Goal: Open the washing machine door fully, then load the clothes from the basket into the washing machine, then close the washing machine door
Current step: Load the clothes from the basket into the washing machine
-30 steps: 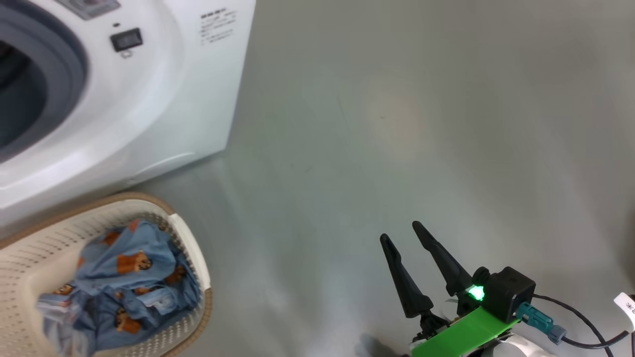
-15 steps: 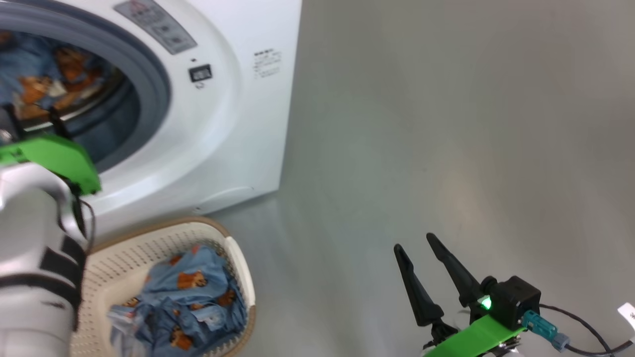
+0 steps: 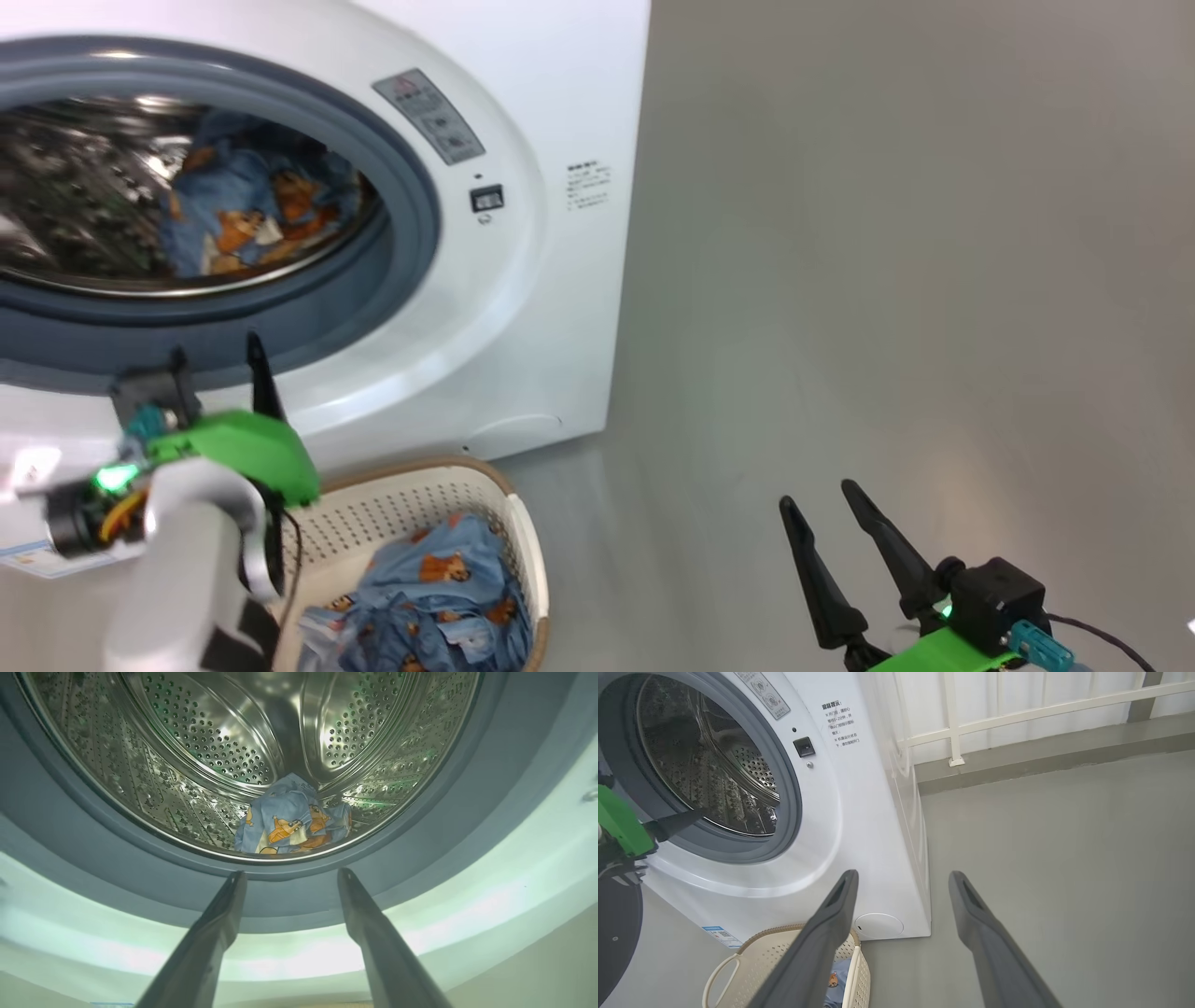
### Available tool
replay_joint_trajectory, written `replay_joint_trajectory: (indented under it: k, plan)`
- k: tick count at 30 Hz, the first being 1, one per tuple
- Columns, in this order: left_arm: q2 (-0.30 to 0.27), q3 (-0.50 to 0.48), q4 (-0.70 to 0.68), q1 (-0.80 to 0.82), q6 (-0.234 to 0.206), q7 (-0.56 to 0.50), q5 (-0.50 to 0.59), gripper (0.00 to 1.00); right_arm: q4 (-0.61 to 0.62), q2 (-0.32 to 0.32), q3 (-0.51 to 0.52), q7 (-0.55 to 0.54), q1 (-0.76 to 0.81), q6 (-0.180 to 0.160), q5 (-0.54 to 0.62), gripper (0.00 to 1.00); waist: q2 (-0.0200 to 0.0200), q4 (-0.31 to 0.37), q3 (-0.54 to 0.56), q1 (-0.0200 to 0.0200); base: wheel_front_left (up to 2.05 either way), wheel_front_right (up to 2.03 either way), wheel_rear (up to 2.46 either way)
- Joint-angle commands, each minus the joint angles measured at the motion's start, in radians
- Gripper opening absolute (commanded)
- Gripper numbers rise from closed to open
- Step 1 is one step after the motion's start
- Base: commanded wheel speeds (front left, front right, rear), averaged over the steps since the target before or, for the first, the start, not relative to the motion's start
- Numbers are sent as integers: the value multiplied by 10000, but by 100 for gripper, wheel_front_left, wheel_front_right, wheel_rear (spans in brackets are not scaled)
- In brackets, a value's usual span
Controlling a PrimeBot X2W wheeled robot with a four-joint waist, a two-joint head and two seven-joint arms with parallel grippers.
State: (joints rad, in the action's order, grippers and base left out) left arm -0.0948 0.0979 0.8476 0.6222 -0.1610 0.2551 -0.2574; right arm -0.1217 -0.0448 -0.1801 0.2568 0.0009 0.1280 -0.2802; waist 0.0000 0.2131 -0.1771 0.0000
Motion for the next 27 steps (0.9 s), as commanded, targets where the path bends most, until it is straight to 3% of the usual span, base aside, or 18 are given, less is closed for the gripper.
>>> replay_joint_trajectory:
  k: [1,16,27]
  plan:
    - [-200,-222,-600,-430,11,65,163,100,222,-54,-152,49,86,27,157,100,0,-379,523,0,0,0,0]
    - [372,-288,-4359,-4454,-65,66,357,100,278,-393,58,49,730,27,278,100,0,-915,1694,0,0,0,0]
    - [436,-80,-5859,-6430,-167,66,556,100,250,-593,-36,49,933,27,243,100,0,-1395,2277,0,0,0,0]
